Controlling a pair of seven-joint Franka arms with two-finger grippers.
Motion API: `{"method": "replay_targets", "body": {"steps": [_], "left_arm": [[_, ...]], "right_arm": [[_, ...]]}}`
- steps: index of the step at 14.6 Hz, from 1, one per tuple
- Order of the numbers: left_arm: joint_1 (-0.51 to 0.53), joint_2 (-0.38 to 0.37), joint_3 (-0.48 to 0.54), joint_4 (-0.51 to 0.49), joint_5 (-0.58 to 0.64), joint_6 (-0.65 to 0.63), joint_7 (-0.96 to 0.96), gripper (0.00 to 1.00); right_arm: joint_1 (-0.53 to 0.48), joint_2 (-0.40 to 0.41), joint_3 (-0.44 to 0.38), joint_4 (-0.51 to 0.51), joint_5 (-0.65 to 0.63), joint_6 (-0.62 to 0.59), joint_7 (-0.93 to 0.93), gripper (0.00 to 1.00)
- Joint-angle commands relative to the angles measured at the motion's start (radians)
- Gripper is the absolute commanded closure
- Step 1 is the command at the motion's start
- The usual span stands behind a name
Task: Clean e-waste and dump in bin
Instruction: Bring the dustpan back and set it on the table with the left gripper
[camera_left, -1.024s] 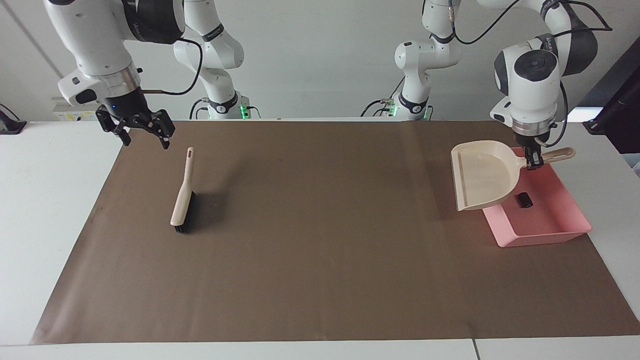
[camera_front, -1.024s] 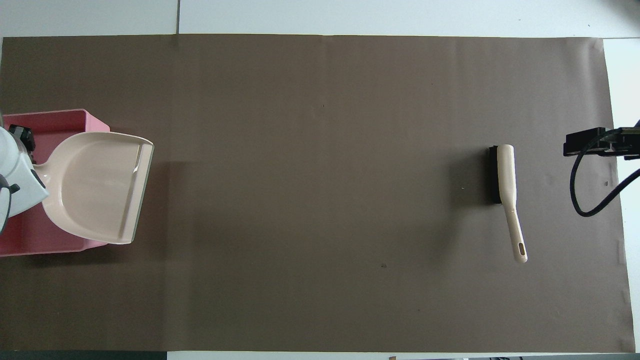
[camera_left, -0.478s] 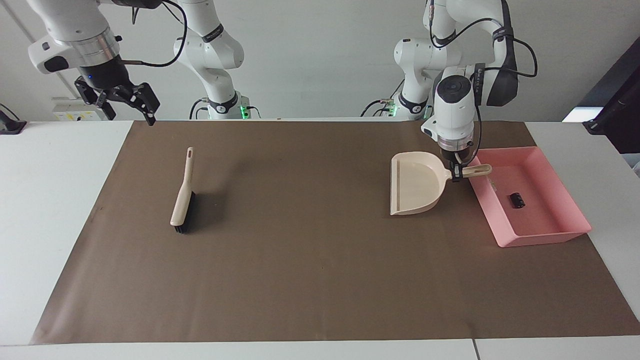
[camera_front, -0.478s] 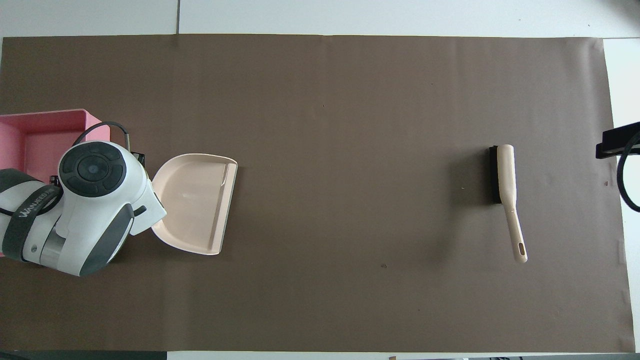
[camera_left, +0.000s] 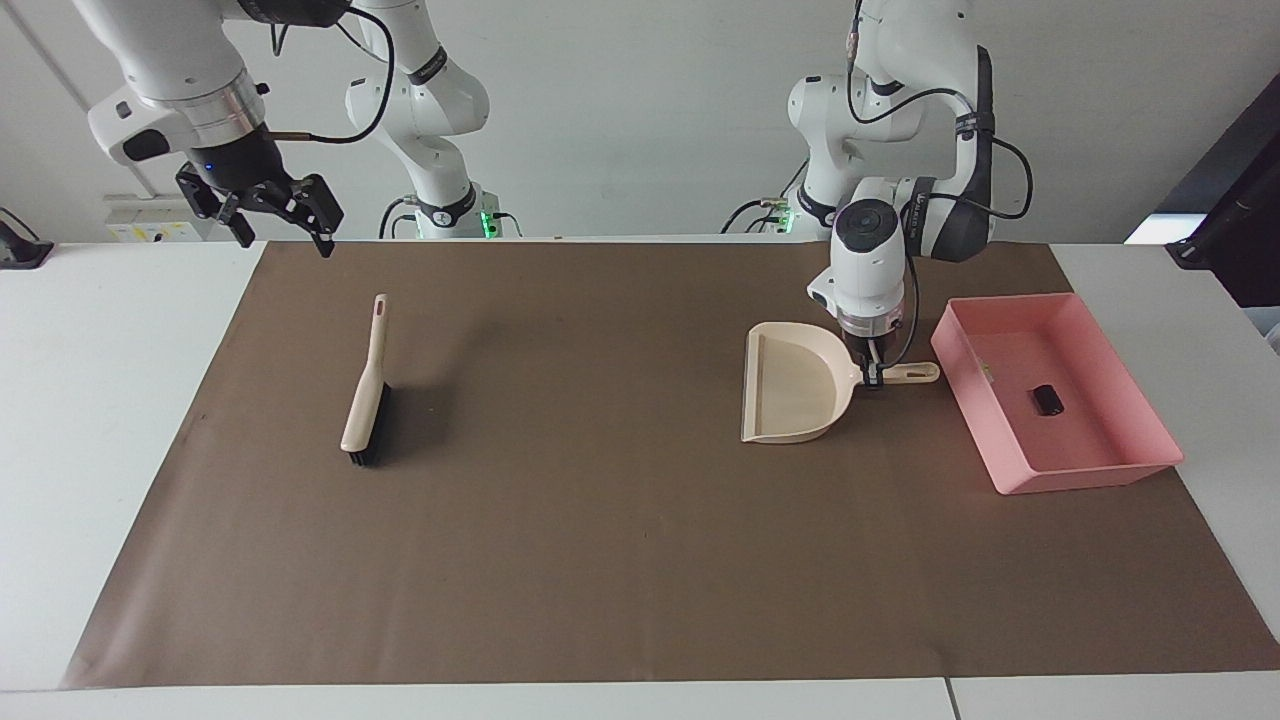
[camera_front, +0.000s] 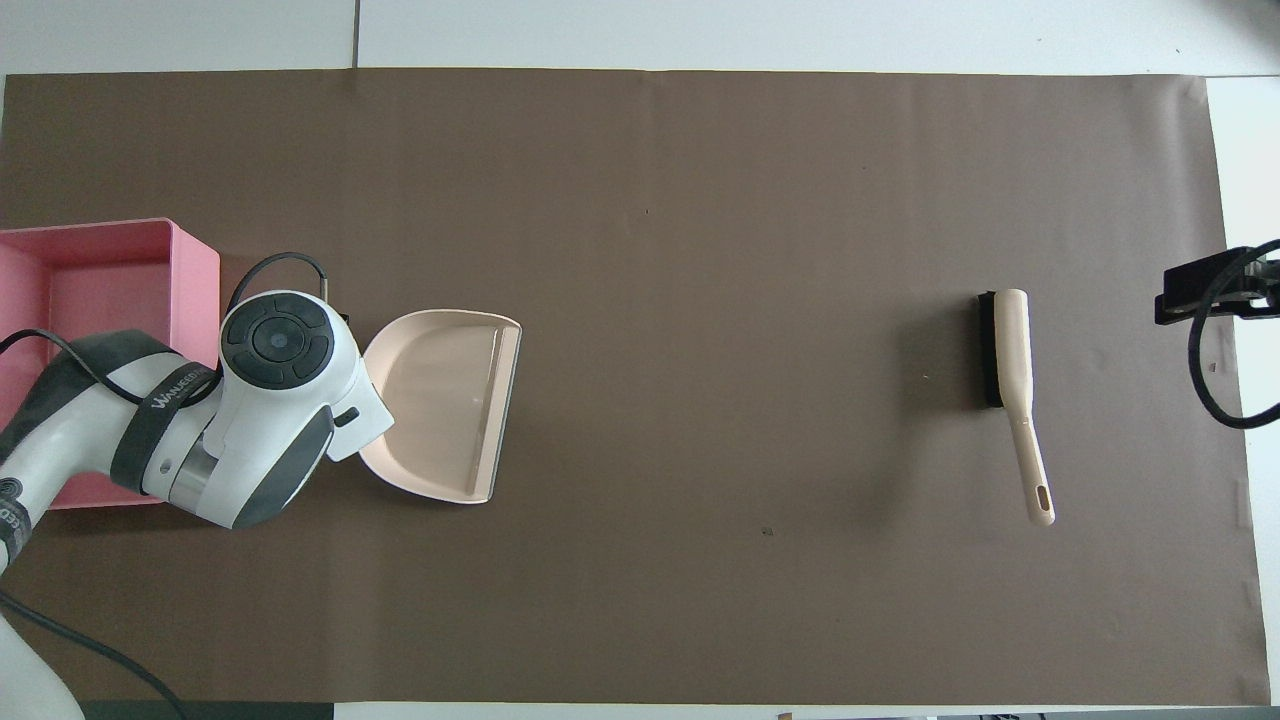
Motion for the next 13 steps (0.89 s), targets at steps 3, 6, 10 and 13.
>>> {"method": "replay_targets", "body": {"steps": [3,6,10,13], "left_arm": [[-0.020,-0.017,0.016,-0.040,-0.018,0.013,-0.042,0.92],[-0.023,-0.017,0.016,-0.040,-0.018,0.010,-0.146,0.73],[-0.020,-0.059,0.016,-0.039,-0.018,-0.025,-0.168,0.24],[-0.007,-0.134,0.021,-0.033,-0.019,-0.102,-0.183,0.02]], "right_arm": [[-0.002,-0.017,-0.003,-0.023,-0.011,-0.020,0.004,0.00],[-0.020,-0.023,0.004,-0.028,-0.011,-0.020,0.003,0.00],[-0.049,-0.026,0.053,-0.028,-0.011,-0.037,0.004,0.00],[-0.048,-0.026,0.053,-0.028,-0.010,-0.041,0.004,0.00]]}}
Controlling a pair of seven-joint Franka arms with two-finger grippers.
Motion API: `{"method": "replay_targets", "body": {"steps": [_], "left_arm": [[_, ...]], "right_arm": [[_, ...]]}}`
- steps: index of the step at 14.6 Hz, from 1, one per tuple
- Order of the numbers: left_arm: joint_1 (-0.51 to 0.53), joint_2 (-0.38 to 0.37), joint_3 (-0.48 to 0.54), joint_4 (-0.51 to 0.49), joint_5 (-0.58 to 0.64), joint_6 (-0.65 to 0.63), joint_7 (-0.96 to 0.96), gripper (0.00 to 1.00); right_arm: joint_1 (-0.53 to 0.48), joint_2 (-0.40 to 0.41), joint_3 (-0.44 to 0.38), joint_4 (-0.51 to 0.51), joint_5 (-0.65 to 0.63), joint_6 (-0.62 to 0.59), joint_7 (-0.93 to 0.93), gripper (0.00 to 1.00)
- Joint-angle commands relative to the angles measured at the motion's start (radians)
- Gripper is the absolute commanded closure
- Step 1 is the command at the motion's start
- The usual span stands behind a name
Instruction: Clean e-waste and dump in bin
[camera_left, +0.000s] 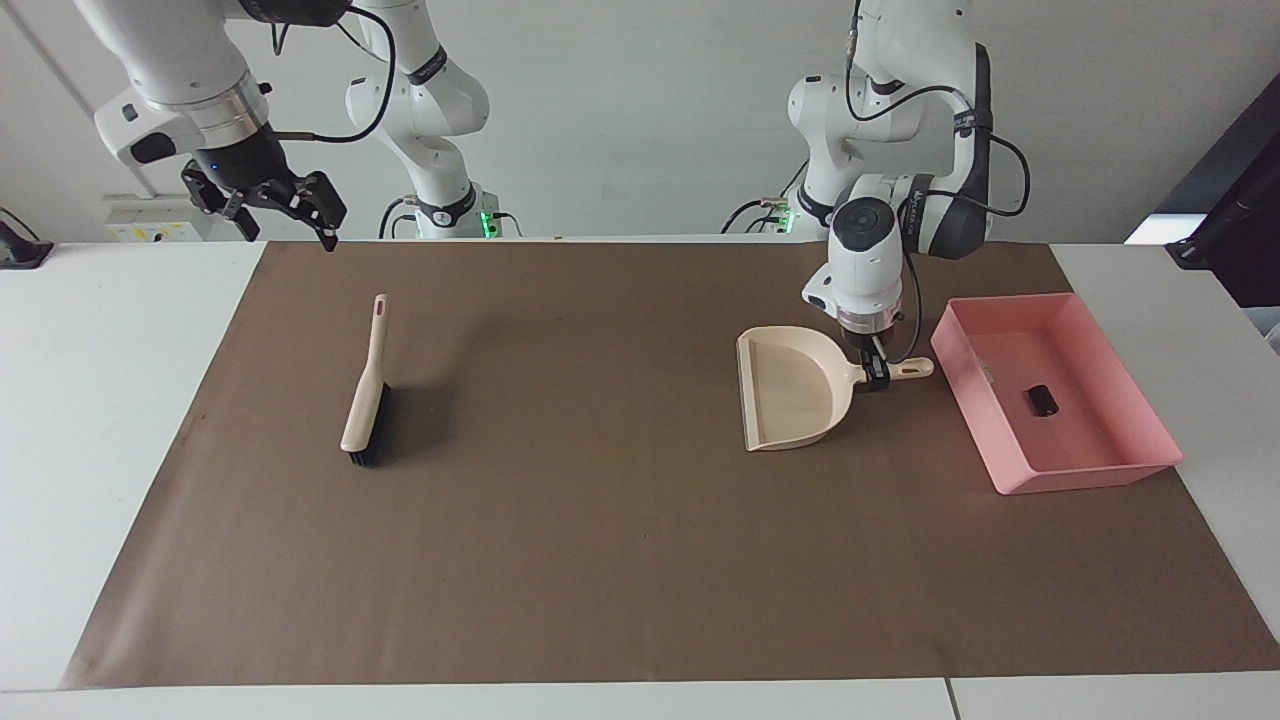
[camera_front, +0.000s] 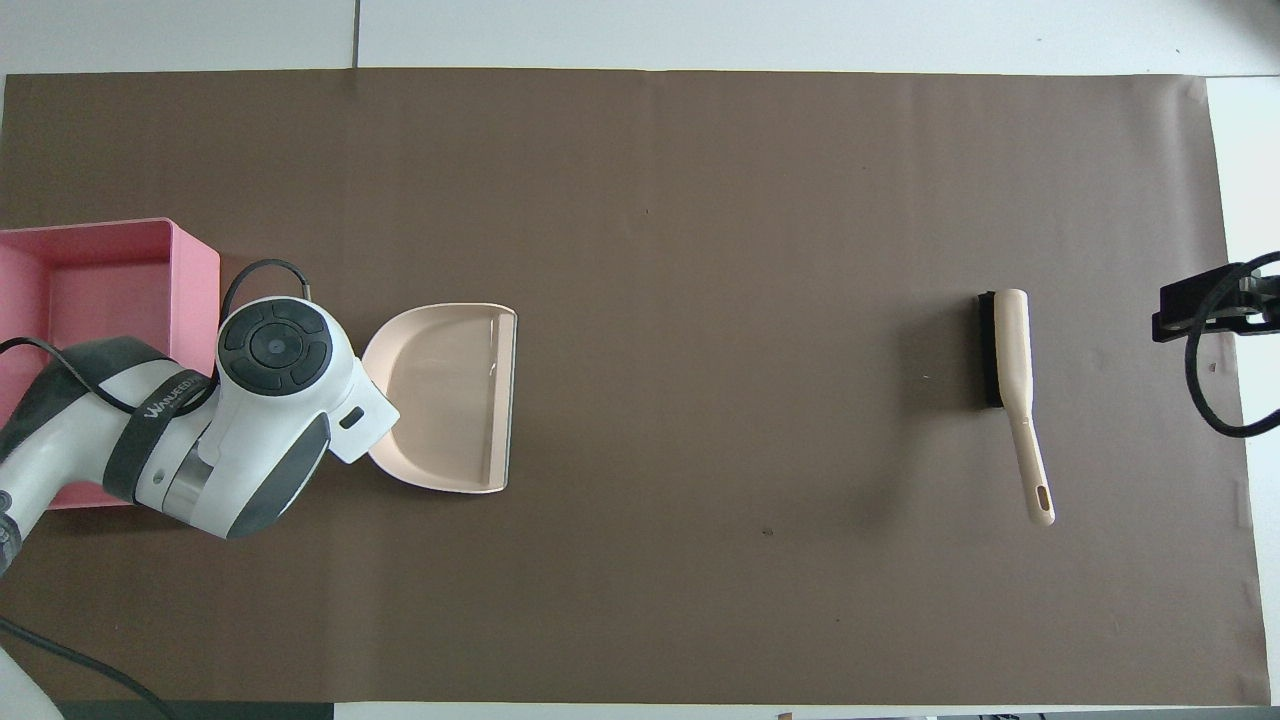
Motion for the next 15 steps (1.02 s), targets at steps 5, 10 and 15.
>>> {"method": "replay_targets", "body": {"steps": [5,10,15], "left_arm": [[0.113,-0.150,0.015,-0.017,-0.048,-0.113,-0.512,0.02],[0.225,-0.101,0.019,0.073,-0.284,-0.100,-0.826,0.02],[0.300,-0.076,0.021,0.286,-0.406,-0.189,-0.947,0.02]], "right_arm": [[-0.013,-0.021,0.012,-0.023,-0.011,-0.004,0.006,0.00],[-0.015,-0.021,0.010,-0.023,-0.011,-0.004,0.006,0.00],[-0.029,-0.017,0.009,-0.021,0.055,0.037,-0.075,0.00]]}}
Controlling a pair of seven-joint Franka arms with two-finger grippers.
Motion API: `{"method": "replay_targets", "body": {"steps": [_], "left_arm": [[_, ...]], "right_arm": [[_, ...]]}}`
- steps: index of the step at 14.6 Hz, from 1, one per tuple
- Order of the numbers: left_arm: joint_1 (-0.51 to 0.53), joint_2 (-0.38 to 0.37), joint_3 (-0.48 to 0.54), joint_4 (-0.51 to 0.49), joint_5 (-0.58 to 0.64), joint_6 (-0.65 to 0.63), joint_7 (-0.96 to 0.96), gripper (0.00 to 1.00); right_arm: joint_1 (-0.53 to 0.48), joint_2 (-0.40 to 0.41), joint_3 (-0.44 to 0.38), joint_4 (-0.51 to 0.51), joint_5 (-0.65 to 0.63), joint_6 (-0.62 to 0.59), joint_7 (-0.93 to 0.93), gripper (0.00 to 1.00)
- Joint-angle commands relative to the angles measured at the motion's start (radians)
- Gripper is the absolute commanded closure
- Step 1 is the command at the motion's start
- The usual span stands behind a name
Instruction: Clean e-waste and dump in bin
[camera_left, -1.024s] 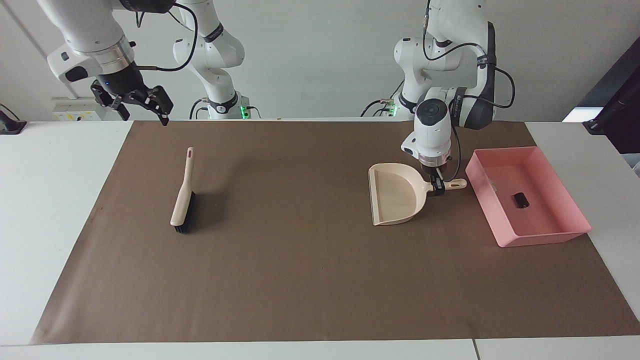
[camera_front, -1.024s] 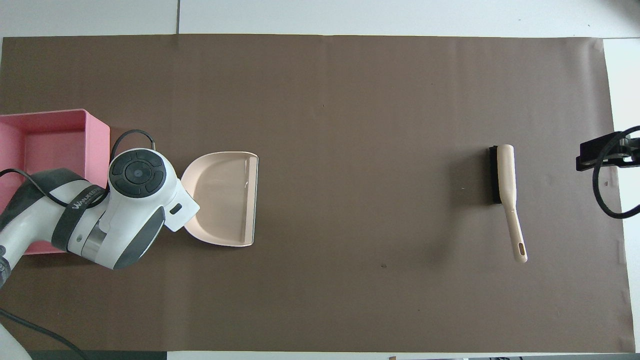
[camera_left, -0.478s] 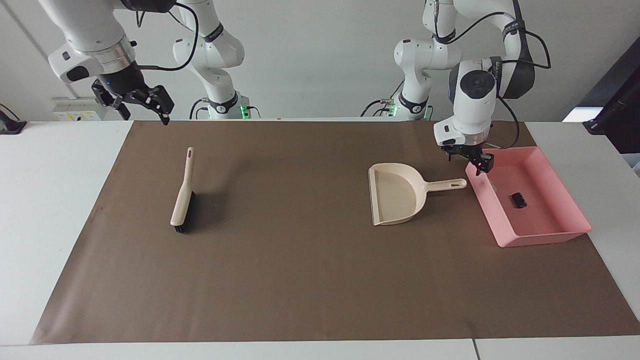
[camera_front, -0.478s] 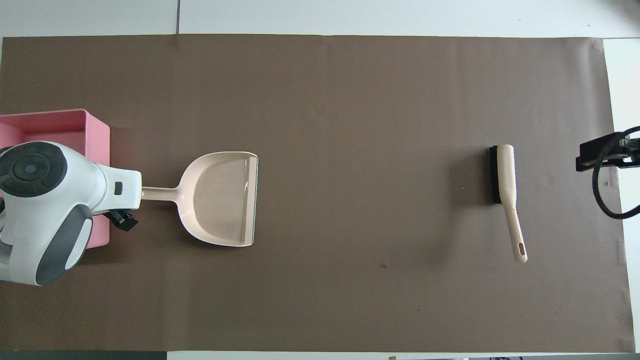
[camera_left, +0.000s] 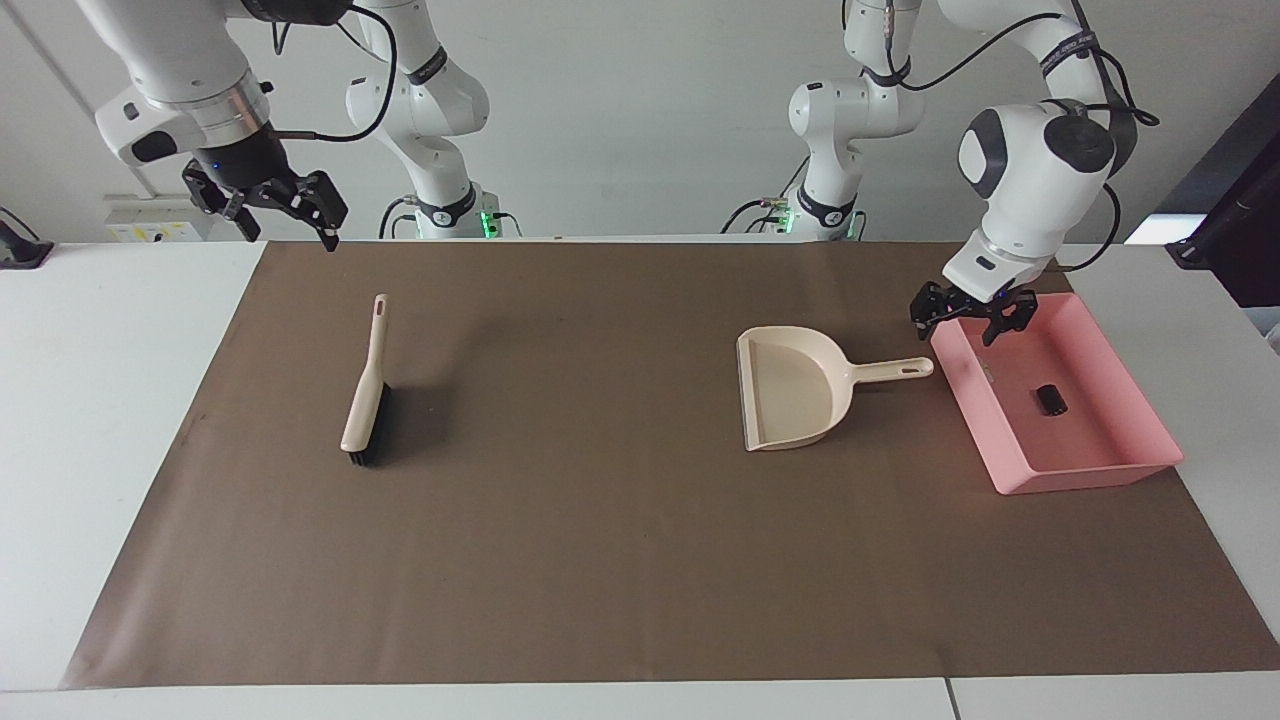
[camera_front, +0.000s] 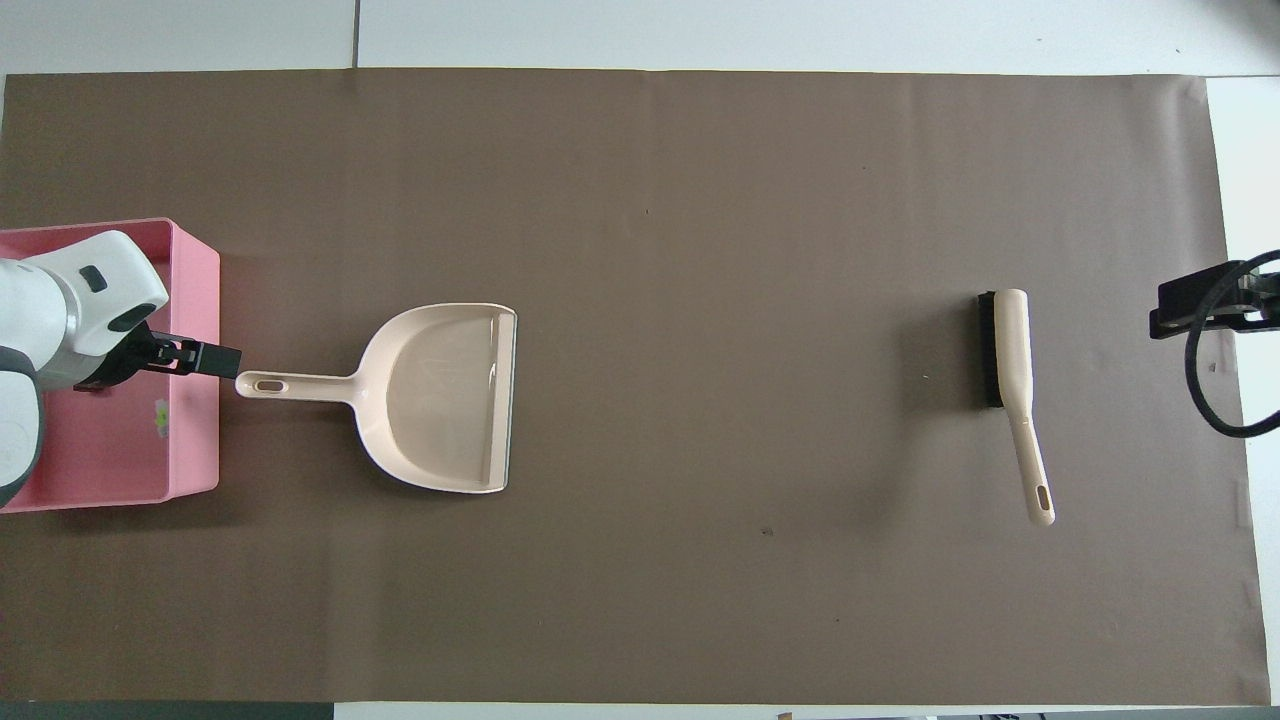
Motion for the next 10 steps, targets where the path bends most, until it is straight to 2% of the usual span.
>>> {"method": "replay_targets", "body": {"steps": [1,6,10], "left_arm": [[0.043,0.033,-0.004,0.171,-0.043,-0.129,-0.031,0.02],[0.065,0.087,-0.004,0.444,-0.038,-0.368,-0.035,0.02],[0.065,0.092,-0.004,0.506,-0.033,-0.476,-0.064,0.02]], "right_arm": [[-0.030,-0.017,0.009,-0.021,0.037,0.025,-0.084,0.00],[-0.030,-0.018,0.009,-0.021,0.037,0.015,-0.083,0.00],[-0.027,-0.018,0.009,-0.021,0.037,0.009,-0.083,0.00]]}}
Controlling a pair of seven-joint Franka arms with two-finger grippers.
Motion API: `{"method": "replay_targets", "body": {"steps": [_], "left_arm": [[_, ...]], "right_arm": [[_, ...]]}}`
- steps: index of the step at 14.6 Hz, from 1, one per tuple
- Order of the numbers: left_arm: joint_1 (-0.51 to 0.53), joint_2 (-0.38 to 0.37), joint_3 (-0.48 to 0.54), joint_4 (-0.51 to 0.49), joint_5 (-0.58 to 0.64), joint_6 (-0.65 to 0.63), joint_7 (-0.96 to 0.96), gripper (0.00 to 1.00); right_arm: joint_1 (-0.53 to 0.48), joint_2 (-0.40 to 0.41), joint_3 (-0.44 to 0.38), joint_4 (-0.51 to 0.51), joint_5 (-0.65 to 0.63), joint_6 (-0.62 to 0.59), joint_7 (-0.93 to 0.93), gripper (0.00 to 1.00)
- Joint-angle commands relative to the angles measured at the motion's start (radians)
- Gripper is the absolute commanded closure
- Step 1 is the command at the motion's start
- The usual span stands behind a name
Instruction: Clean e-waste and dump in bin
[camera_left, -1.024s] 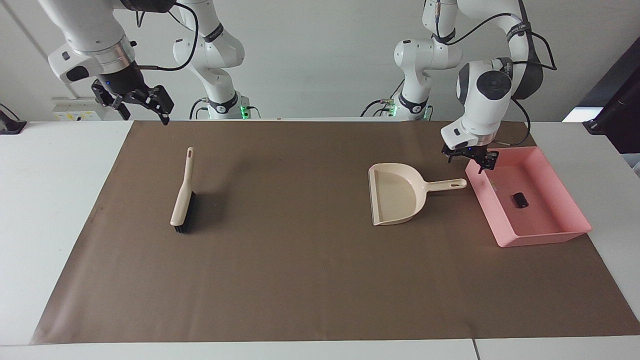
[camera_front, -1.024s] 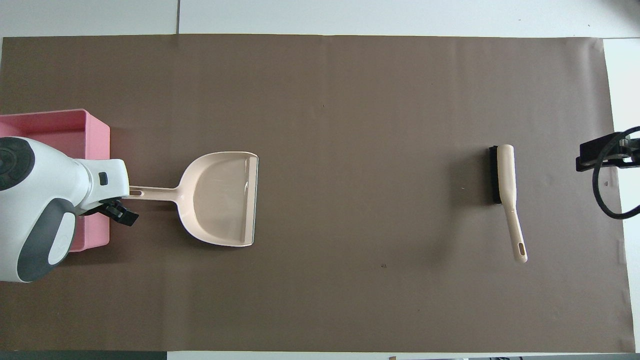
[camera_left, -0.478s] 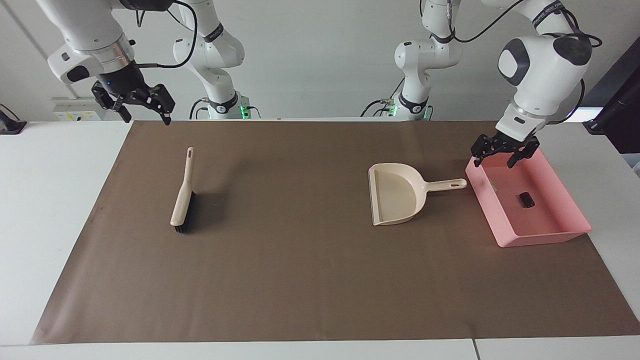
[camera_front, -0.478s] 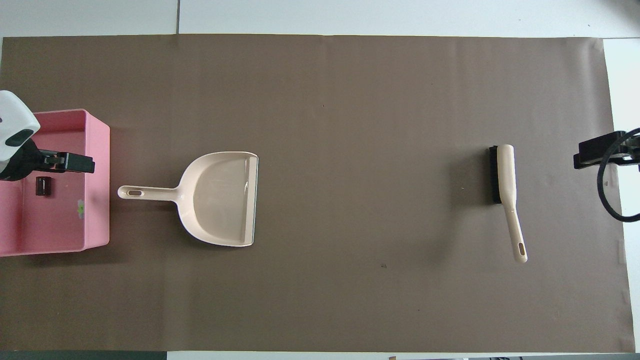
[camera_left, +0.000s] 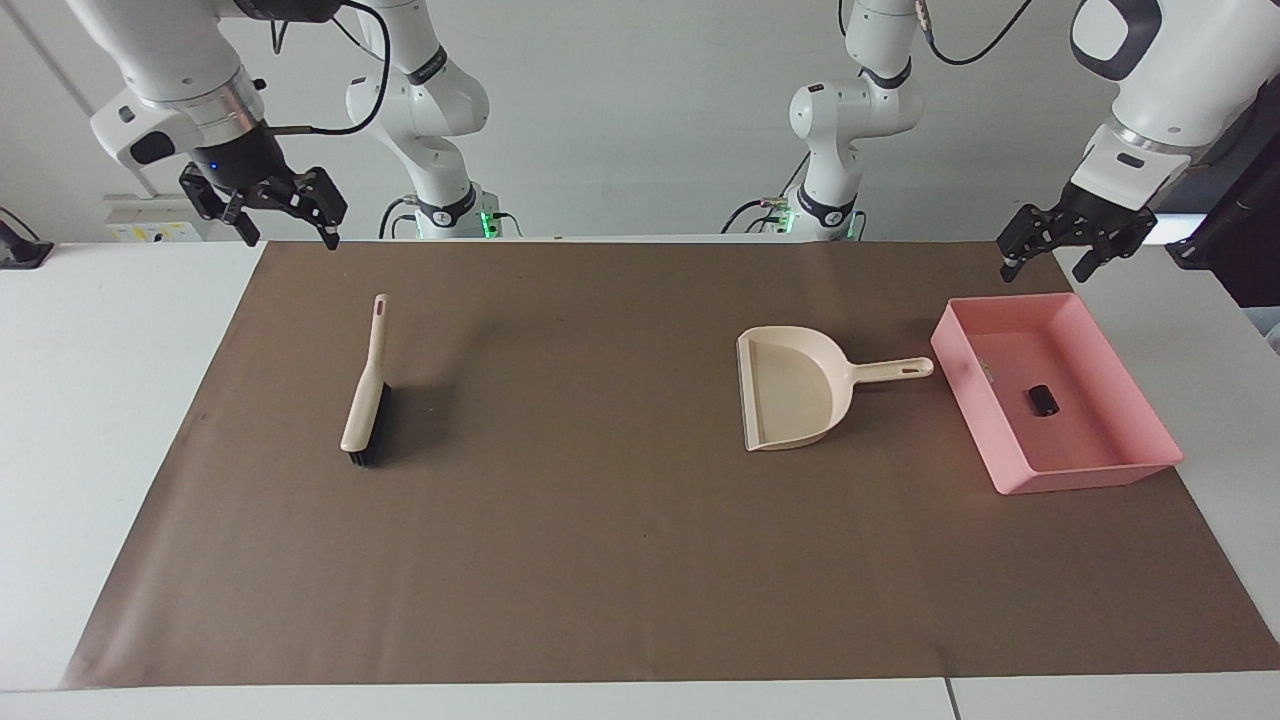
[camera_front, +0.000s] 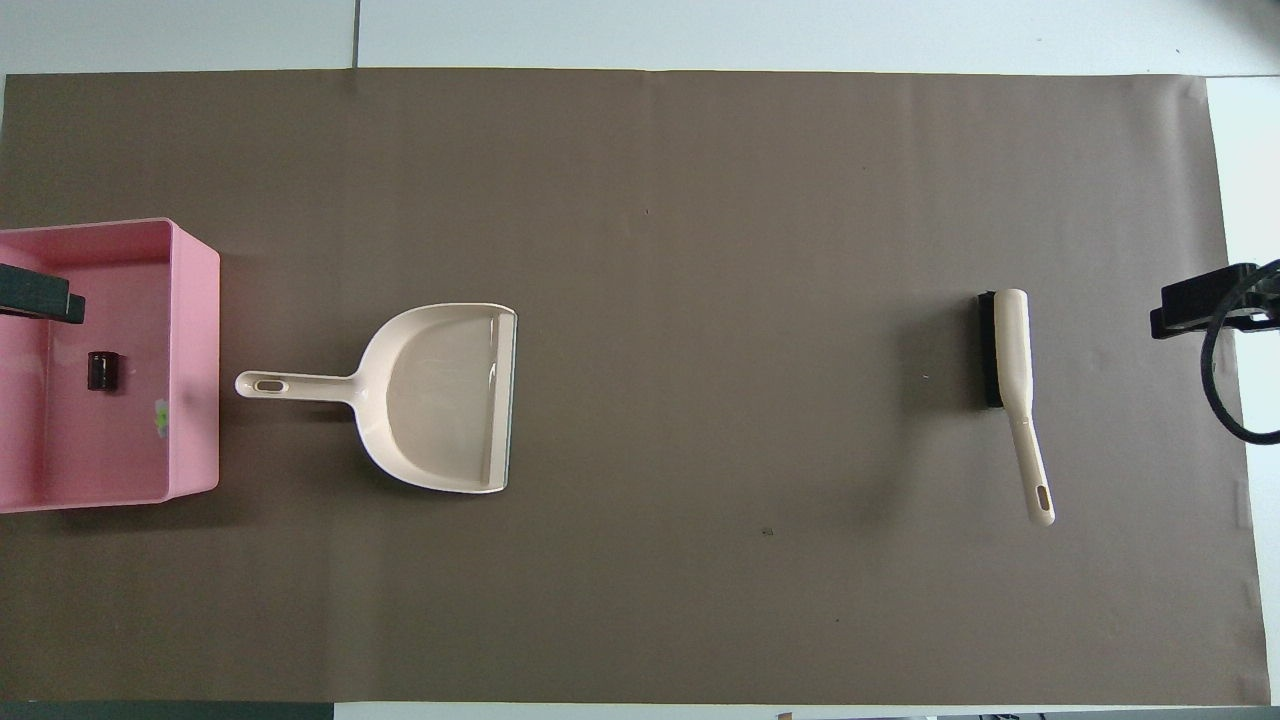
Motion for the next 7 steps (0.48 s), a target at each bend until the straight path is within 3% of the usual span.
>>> {"method": "replay_targets", "body": {"steps": [1,7], "left_arm": [[0.006,0.035,-0.007,0.061,-0.008,-0.055,-0.059,0.02],[0.000,0.019,-0.009,0.032,-0.006,-0.076,-0.117,0.02]], "right_arm": [[-0.016,-0.018,0.009,-0.021,0.021,0.002,-0.022,0.00],[-0.016,-0.018,0.009,-0.021,0.021,0.002,-0.022,0.00]]}}
